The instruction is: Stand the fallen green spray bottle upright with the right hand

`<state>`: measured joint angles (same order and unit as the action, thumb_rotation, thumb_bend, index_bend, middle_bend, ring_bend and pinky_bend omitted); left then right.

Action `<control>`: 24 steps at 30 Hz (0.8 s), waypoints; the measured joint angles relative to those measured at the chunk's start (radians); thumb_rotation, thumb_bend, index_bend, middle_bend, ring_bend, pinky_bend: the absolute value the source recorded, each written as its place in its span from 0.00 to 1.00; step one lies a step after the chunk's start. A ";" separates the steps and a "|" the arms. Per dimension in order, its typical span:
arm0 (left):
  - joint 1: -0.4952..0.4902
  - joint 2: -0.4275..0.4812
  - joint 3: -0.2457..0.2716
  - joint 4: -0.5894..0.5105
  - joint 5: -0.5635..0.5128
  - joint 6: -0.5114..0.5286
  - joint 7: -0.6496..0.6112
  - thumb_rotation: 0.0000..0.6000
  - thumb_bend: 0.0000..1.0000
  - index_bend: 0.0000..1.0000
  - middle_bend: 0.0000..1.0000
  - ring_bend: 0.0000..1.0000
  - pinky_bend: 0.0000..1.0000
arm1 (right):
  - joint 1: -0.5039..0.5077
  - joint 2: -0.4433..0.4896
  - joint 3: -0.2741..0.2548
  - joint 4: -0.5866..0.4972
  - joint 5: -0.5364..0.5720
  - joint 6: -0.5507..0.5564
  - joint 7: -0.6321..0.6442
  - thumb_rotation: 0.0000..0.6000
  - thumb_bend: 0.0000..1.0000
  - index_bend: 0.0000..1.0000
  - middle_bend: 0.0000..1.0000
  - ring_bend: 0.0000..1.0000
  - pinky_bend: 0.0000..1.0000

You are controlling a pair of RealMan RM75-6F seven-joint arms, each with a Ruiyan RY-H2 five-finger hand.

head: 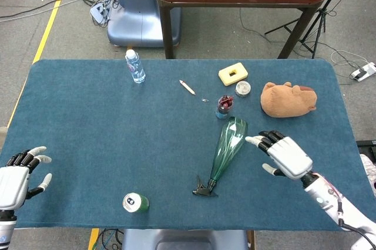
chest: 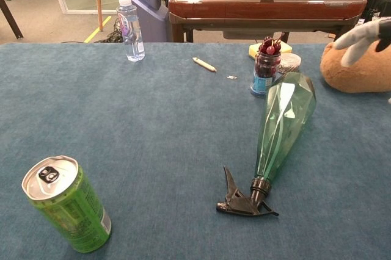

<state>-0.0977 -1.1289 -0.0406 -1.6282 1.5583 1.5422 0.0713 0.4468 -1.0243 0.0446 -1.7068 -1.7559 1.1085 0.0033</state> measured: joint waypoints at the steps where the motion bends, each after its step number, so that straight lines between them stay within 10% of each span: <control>1: 0.001 0.000 0.000 0.000 0.000 0.003 -0.001 1.00 0.33 0.41 0.25 0.24 0.23 | 0.014 -0.007 0.001 0.001 -0.006 -0.012 -0.018 1.00 0.21 0.18 0.28 0.18 0.26; 24: 0.021 -0.006 0.000 0.012 -0.003 0.025 -0.022 1.00 0.33 0.41 0.25 0.24 0.23 | 0.244 -0.313 -0.028 0.173 -0.095 -0.231 -0.323 1.00 0.17 0.25 0.27 0.16 0.23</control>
<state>-0.0769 -1.1347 -0.0406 -1.6158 1.5557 1.5669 0.0489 0.6904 -1.3370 0.0162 -1.5339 -1.8505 0.8773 -0.3194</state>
